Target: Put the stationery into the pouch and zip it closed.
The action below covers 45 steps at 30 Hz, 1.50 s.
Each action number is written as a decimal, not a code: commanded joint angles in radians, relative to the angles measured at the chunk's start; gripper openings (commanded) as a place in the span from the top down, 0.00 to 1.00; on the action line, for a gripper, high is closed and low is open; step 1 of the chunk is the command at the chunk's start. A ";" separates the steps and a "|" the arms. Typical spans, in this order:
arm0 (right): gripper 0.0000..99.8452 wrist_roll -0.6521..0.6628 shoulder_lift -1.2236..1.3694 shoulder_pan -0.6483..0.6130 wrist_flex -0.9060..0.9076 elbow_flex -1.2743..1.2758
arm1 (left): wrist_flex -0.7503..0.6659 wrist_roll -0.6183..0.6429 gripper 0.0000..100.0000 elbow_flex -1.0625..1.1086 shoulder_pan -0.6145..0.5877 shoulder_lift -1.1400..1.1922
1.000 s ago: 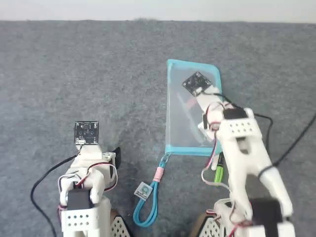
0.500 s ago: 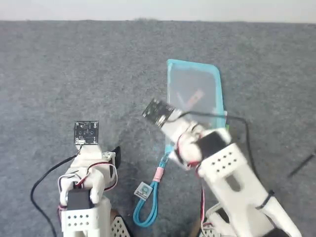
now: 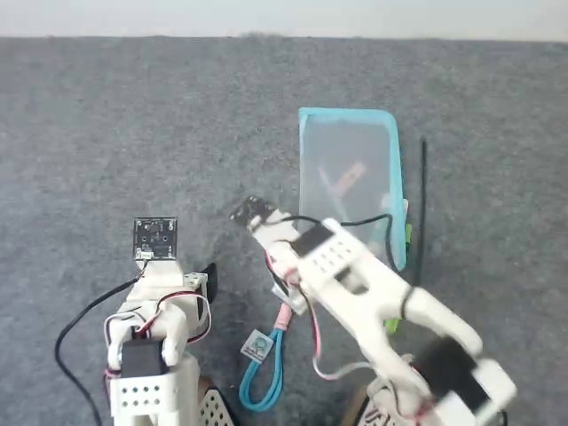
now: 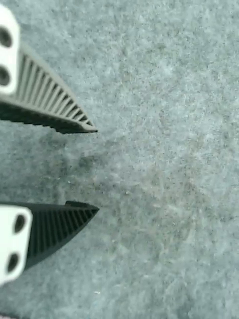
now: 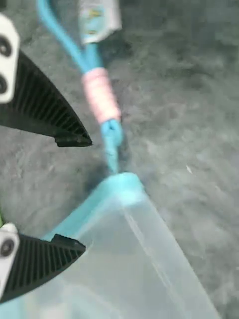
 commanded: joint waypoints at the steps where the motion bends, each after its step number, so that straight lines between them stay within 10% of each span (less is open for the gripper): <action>1: 0.71 -0.106 0.090 -0.002 0.016 -0.123 | -0.035 0.006 0.78 -0.005 -0.008 0.003; 24: 0.71 0.064 0.120 0.433 -0.116 -0.388 | -0.035 0.006 0.78 -0.005 -0.008 0.003; 45: 0.71 -0.723 0.206 0.216 0.024 -0.422 | -0.035 0.006 0.78 -0.005 -0.008 0.003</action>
